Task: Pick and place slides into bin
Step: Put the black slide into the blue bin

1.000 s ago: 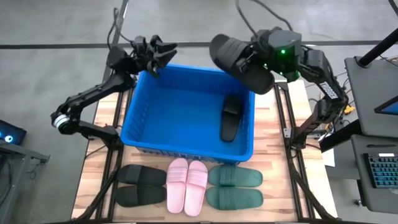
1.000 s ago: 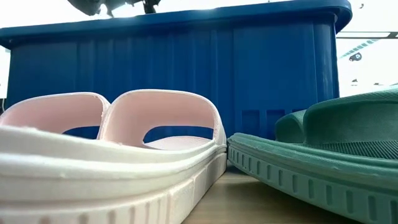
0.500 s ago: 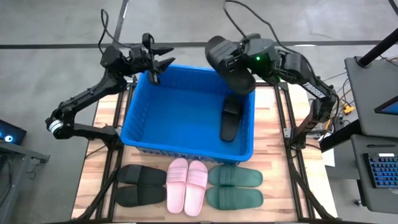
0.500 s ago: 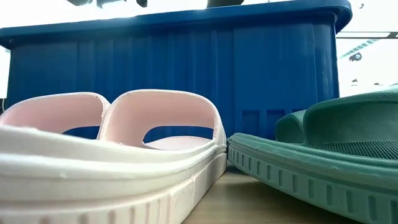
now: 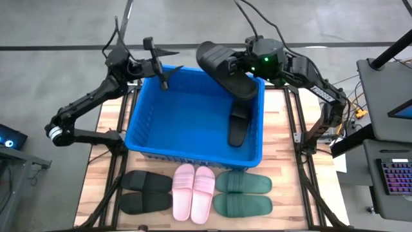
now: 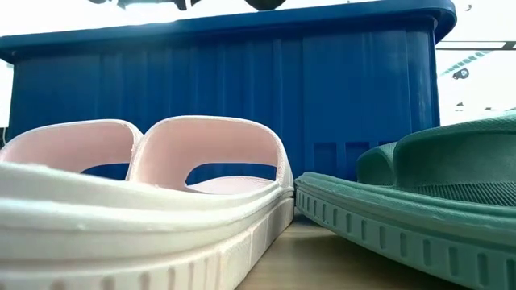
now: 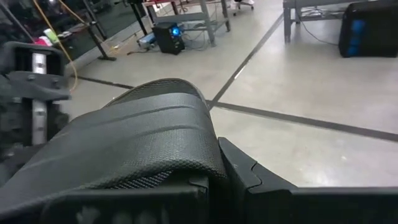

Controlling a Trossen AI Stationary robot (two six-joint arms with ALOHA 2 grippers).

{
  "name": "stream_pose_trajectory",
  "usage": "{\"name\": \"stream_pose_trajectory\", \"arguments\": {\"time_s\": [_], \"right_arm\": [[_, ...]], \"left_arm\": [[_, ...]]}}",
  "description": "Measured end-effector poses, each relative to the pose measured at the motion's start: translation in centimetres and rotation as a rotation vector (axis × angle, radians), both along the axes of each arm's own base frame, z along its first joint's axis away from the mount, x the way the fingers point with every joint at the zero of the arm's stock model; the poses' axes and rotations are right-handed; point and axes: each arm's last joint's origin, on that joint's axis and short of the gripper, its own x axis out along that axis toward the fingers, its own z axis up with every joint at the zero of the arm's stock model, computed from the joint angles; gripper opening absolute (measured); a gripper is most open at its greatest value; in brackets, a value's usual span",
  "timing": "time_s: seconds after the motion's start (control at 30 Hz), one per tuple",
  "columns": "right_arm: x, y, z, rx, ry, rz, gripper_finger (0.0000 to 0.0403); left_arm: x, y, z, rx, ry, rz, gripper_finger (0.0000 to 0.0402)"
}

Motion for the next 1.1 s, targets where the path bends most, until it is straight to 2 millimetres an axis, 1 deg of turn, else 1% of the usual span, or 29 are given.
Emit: {"name": "stream_pose_trajectory", "arguments": {"time_s": [0.13,0.4,0.47,0.63,0.83,1.0,1.1], "right_arm": [[0.3,-0.1,-0.1,0.003,-0.008,0.011,0.0008],[1.4,-0.5,-1.2,0.048,0.016,0.04,0.0008],[1.6,-0.8,-1.4,0.058,0.02,0.052,0.0008],[1.7,-1.5,-1.6,0.089,0.013,0.07,0.0008],[1.4,-2.2,-1.7,0.098,0.022,0.05,0.0008],[1.2,-2.7,-1.6,0.092,0.016,0.037,0.0008],[1.2,-2.7,-1.6,0.091,0.018,0.038,0.0008]], "left_arm": [[0.6,0.4,-0.4,0.056,0.024,0.028,0.0213],[2.0,0.4,-0.8,0.203,0.025,0.041,0.0214],[2.2,0.4,-0.7,0.209,0.021,0.037,0.0214],[2.8,0.6,-1.5,0.192,0.045,0.029,0.0214],[3.1,0.4,-1.7,0.256,0.065,0.052,0.0214],[3.1,0.5,-1.8,0.254,0.071,0.053,0.0214],[3.1,0.6,-2.1,0.257,0.078,0.088,0.0214]]}}
